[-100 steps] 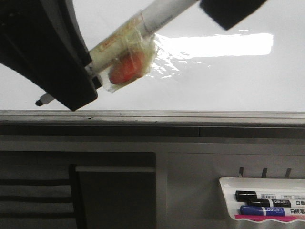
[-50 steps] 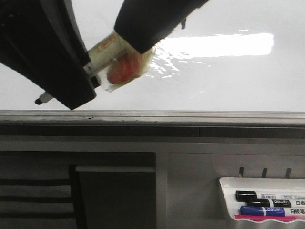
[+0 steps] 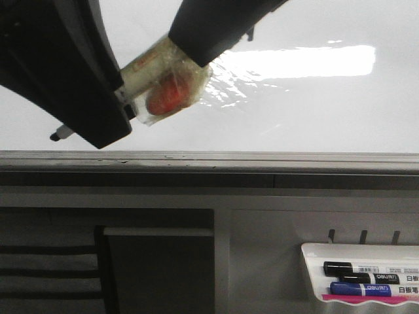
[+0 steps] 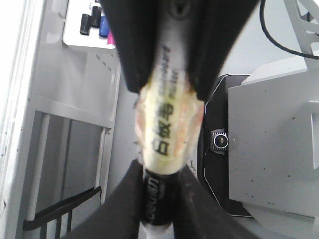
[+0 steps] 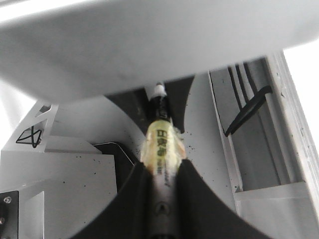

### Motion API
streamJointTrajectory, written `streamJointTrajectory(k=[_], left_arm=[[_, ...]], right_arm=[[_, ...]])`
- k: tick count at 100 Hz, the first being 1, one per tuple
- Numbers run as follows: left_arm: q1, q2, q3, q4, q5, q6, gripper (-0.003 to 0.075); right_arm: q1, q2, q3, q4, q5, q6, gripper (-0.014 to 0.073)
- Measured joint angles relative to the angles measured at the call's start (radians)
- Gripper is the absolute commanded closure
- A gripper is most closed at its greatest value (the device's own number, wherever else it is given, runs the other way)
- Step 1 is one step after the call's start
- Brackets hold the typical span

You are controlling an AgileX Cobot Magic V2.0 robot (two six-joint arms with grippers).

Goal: Write number 7 on whiteboard

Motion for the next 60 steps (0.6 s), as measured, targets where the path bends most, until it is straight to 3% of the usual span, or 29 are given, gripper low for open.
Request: streamJointTrajectory(k=[12,22,42,60], left_arm=[[0.000,0.000,0.000,0.000,-0.010,0.002,0.0436],[0.000,0.000,-0.009,0.000,-0.021,-0.007,0.0340],[0.084,-0.039,-0.030,-0.005,-0.031,-0.071,0.0334],[0.228,-0.142,-0.030,-0.042,-0.025,-0.128,0.0334]], right_arm=[[0.000,0.000,0.000,0.000,0.001,0.000,0.0629],[0.000,0.000,-0.009,-0.002,0.015,0.000,0.0629],[0.000,-0.016,-0.054,-0.127,0.020,0.117,0.0629],[0.000,-0.107,-0.059,-0.405,0.045,0.432,0.0629]])
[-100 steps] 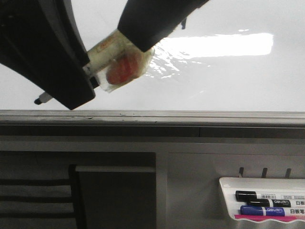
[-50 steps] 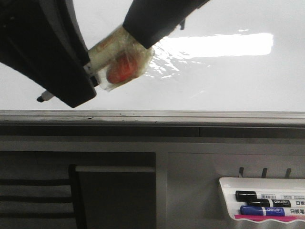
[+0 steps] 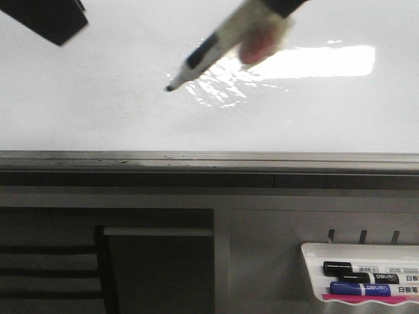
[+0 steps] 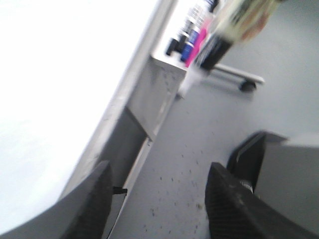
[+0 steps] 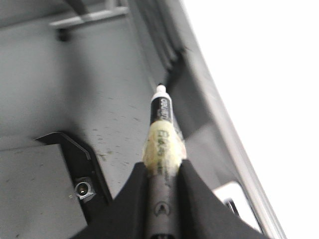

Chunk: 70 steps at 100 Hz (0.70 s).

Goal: Write number 7 on whiteboard

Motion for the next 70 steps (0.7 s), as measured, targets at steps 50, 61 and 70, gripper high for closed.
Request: streamJointTrajectory(k=[50,61,70], left_arm=[[0.274,-0.369,0.325,-0.174,-0.103,-0.017,0.0334],[0.277,-0.383,0.334,-0.181,-0.129,-0.017,0.0334],[0.277,-0.383,0.337,-0.182,-0.134,-0.017,0.0334]], right_arm=[[-0.132,-0.292,0.305,-0.170,-0.122,0.416,0.0665],[-0.196,-0.247,0.305,-0.090,-0.134,0.339,0.0665],[-0.243,-0.185,0.305,0.047,-0.121,0.206,0.0665]])
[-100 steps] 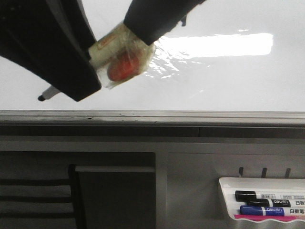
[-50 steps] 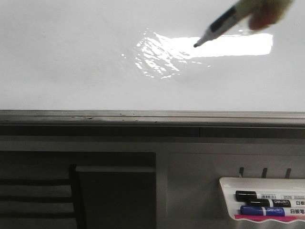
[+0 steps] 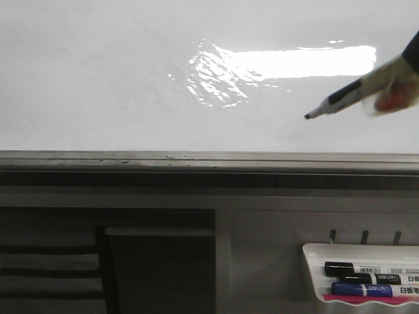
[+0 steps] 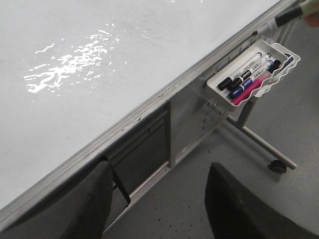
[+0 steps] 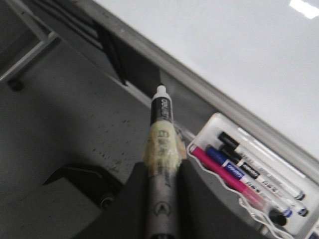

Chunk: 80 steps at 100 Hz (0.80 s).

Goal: Write number 7 on whiteboard

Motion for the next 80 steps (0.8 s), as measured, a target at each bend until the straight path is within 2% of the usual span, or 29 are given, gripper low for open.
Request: streamJointTrajectory(k=[25,46,52,59,69,80], left_arm=[[0.000,0.000,0.000,-0.001,-0.002,0.000,0.0334],[0.000,0.000,0.000,-0.002,-0.002,0.000,0.0334],[0.000,0.000,0.000,-0.002,-0.002,0.000,0.0334],[0.000,0.000,0.000,-0.002,-0.002,0.000,0.0334],[0.000,0.000,0.000,-0.002,-0.004,0.000,0.0334],[0.000,0.002,0.000,-0.002,-0.008,0.000,0.0334]], right_arm=[[-0.161,0.135,-0.062,0.349,0.026,-0.340,0.0665],[-0.168,0.145,-0.091,0.551,0.006,-0.432,0.0665],[-0.160,0.146,-0.092,0.564,0.006,-0.454,0.0665],[-0.156,0.163,-0.136,0.536,0.012,-0.414,0.0665],[-0.139,0.214,-0.284,0.356,0.059,-0.261,0.0665],[-0.076,0.228,-0.298,0.268,-0.006,-0.195,0.0665]])
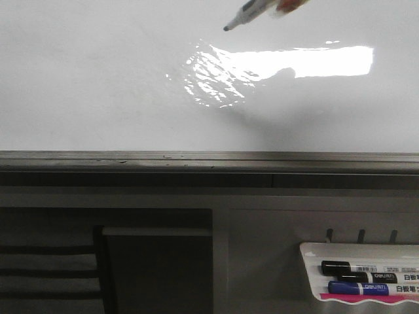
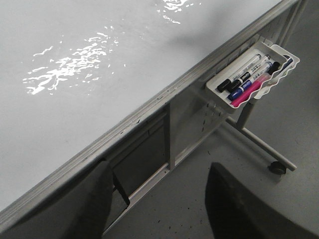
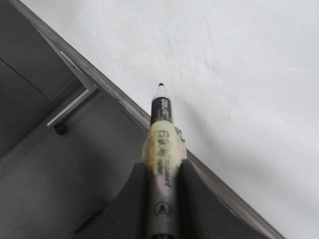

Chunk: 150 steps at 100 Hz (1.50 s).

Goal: Write number 7 on whiteboard

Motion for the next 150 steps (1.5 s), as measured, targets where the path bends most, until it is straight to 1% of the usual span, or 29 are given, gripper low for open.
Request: streamJointTrajectory(k=[7,14,37,54,75,97,109,132,150], left_arm=[[0.000,0.002,0.000,0.000,-0.001,0.000,0.0334],[0.000,0.002,0.000,0.000,-0.006,0.000,0.0334],[0.000,0.004,0.000,0.000,-0.010,0.000,0.0334],[0.000,0.004,0.000,-0.001,-0.010,0.000,0.0334],[0.000,0.004,0.000,-0.001,-0.010,0.000,0.0334],[0.000,0.004,0.000,-0.001,-0.010,-0.001,0.0334],[0.000,0.004,0.000,-0.001,-0.010,-0.001,0.0334],[0.000,0.004,0.000,-0.001,-0.010,-0.001,0.0334],[0.000,0.004,0.000,-0.001,-0.010,-0.001,0.0334]], right_arm=[[0.038,0.012,0.010,-0.006,-0.049,0.016,0.0665],[0.052,0.037,0.010,-0.006,-0.069,0.020,0.0665],[0.054,0.145,0.010,-0.006,-0.124,0.022,0.0665],[0.054,0.181,0.010,-0.009,-0.169,0.024,0.0665],[0.049,0.204,0.010,-0.023,-0.187,0.027,0.0665],[-0.012,0.183,0.008,-0.073,-0.096,0.077,0.0665],[-0.022,0.162,0.008,-0.106,-0.076,0.083,0.0665],[-0.024,0.171,0.006,-0.106,-0.059,0.088,0.0665],[0.015,0.228,0.006,-0.100,0.014,0.090,0.0665]])
